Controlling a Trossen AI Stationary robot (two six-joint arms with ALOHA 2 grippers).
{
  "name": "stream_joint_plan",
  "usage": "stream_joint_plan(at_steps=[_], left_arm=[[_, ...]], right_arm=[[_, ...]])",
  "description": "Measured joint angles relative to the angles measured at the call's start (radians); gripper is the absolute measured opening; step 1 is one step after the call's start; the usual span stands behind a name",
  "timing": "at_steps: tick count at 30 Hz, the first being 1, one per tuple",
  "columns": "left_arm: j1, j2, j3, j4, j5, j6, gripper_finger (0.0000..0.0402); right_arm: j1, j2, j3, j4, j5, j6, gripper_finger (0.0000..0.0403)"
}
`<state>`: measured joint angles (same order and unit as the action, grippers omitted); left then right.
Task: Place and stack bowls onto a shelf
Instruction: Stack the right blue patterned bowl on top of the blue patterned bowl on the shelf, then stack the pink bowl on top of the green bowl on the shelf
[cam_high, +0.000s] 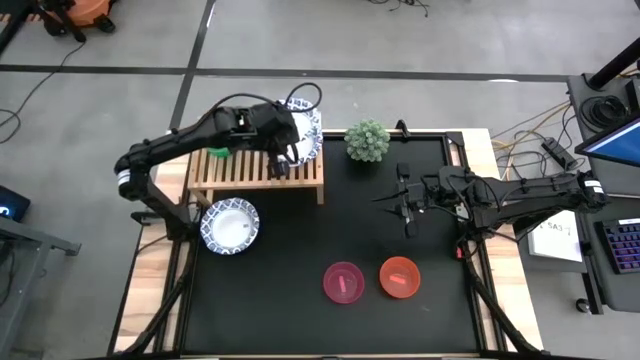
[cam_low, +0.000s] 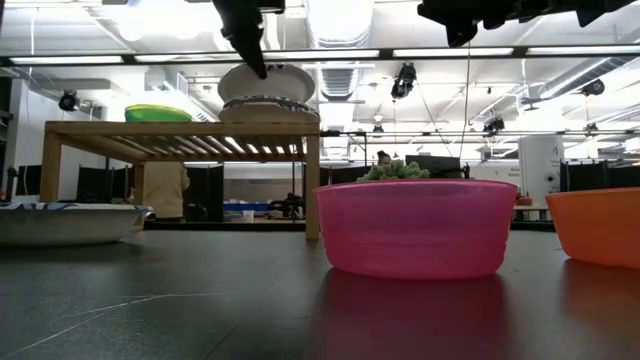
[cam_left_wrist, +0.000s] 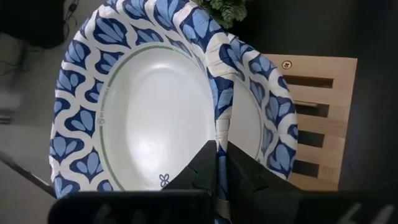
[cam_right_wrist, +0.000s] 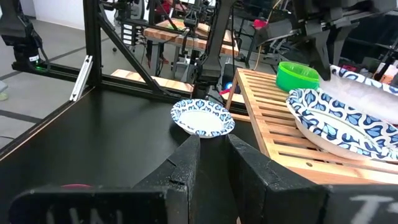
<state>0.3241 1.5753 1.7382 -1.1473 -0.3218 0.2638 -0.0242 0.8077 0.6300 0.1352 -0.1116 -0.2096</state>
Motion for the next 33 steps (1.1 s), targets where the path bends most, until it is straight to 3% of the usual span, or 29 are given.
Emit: stream_joint_plan(at_steps=[5,19,23,33], left_arm=[[0.0,0.021,0.0,-0.001,0.0,0.001,0.0012],[-0.001,0.035,0.0,-0.035,0.001,-0.012,0.0127],[-0.003,0.025,0.0,-0.078,0.055,-0.045,0.0153],[-0.005,0.01,0.0,-0.106,0.109,-0.078,0.0168]], right_arm=[[0.0,0.0,0.0,-0.001,0.0,0.0,0.0068],[0.0,0.0,0.0,-0.005,0.0,0.0,0.0068],[0.0,0.0,0.0,-0.005,0.0,0.0,0.0068],[0.0,0.0,0.0,-0.005,0.0,0.0,0.0068]])
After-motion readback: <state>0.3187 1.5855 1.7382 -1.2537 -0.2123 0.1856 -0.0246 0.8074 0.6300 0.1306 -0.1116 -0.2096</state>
